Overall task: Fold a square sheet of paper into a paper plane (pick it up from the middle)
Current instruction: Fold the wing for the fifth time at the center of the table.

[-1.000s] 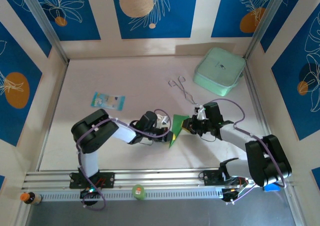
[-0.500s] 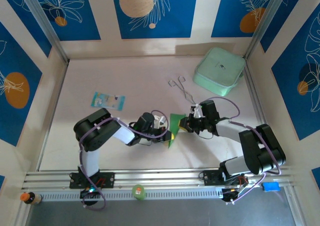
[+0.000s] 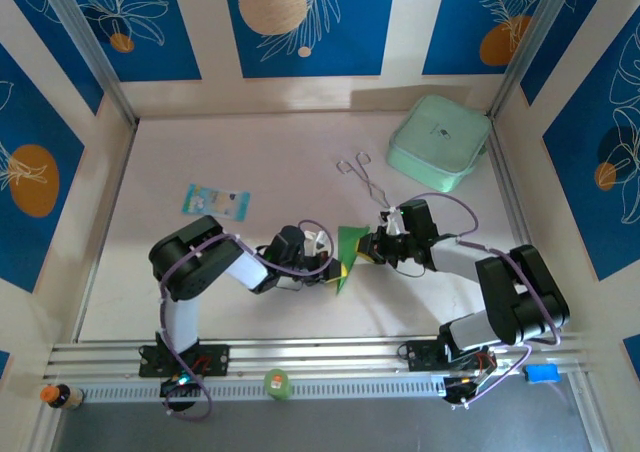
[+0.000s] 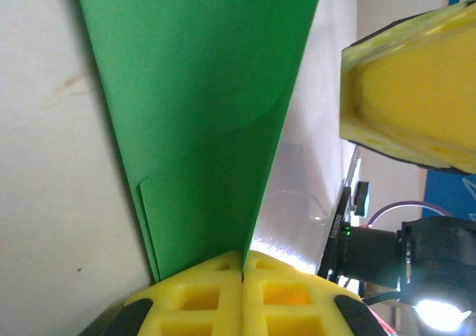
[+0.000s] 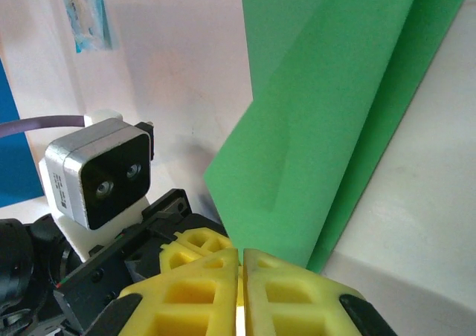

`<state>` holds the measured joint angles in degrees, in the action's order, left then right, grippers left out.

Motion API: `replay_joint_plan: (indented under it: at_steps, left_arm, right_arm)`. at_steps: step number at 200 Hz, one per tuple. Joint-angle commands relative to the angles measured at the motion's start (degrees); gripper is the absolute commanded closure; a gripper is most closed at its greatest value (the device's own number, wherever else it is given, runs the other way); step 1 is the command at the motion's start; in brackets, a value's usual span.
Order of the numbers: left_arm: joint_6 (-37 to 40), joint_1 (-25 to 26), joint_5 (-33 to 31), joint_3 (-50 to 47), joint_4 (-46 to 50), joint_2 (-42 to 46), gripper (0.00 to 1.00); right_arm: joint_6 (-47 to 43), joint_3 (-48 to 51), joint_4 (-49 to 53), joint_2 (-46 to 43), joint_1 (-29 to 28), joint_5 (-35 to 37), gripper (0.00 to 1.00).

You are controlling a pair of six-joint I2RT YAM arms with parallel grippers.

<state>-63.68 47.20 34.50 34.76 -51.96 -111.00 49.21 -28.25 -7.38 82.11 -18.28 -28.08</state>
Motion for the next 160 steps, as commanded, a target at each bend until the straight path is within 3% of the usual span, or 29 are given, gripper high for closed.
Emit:
replay_joint_plan:
  at_steps: [1, 51, 160]
  left_arm:
    - [-3.8, -1.0, 0.5, -2.0, -5.5, -3.6, 1.0]
    - [-5.5, -1.5, 0.1, -3.2, -6.4, -3.9, 1.0]
    - [-6.6, -1.9, -2.0, -2.7, 4.7, -3.2, 1.0]
  right_arm:
    - [-1.6, -1.8, -1.2, 2.0, -0.5, -2.8, 0.9]
    - [-2.1, -3.9, -2.5, 5.4, -1.1, -4.0, 0.9]
    - [-2.9, -6.2, -4.2, 11.9, -1.4, -4.9, 0.9]
